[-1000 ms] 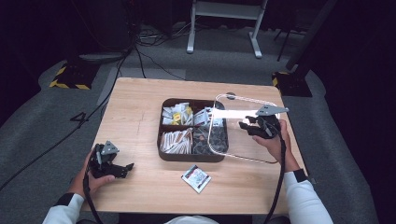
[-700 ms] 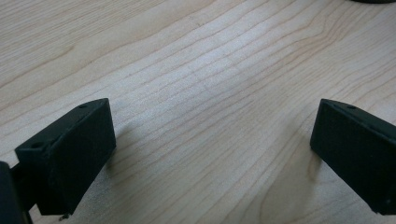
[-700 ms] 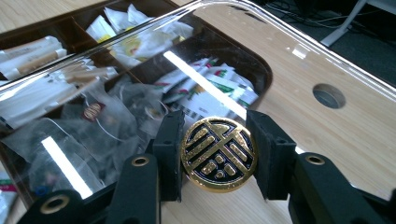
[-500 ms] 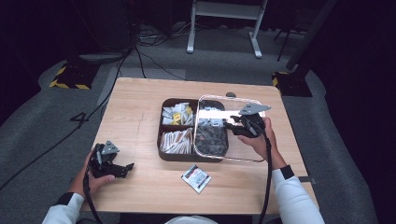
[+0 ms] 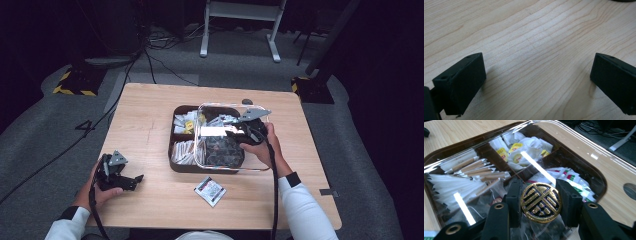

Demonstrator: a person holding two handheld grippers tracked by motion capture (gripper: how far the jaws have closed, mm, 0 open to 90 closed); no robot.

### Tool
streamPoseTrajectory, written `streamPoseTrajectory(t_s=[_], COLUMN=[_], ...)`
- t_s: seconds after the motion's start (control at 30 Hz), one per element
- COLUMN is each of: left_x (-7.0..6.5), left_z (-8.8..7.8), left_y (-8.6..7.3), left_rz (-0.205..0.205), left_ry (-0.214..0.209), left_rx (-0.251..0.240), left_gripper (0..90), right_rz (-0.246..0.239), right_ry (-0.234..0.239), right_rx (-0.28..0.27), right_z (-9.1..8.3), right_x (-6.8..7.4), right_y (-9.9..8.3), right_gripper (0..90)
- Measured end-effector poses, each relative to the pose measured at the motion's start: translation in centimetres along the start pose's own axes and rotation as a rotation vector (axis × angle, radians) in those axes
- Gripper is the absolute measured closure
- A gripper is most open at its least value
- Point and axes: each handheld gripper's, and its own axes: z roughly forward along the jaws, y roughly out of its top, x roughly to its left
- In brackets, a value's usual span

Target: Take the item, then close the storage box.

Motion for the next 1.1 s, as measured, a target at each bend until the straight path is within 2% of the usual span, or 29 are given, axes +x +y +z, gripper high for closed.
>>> streamPoseTrajectory(t_s=[0.37, 0.83, 1.1], left_x=[0.0, 0.0, 0.0], left_z=[0.0, 0.0, 0.0], left_y=[0.0, 0.0, 0.0], left_rz=[0.001, 0.001, 0.003], left_ry=[-0.001, 0.0, 0.0], left_rx=[0.0, -0.002, -0.001], left_gripper=[0.5, 0.4, 0.5], right_rz=[-0.026, -0.001, 0.016], right_ry=[0.024, 0.053, 0.042], right_rx=[0.003, 0.015, 0.031], right_z=[2.5, 5.1, 6.2], right_x=[1.5, 2.3, 2.3], right_y=[1.9, 2.2, 2.3], right_gripper=[59.1, 59.1, 59.1])
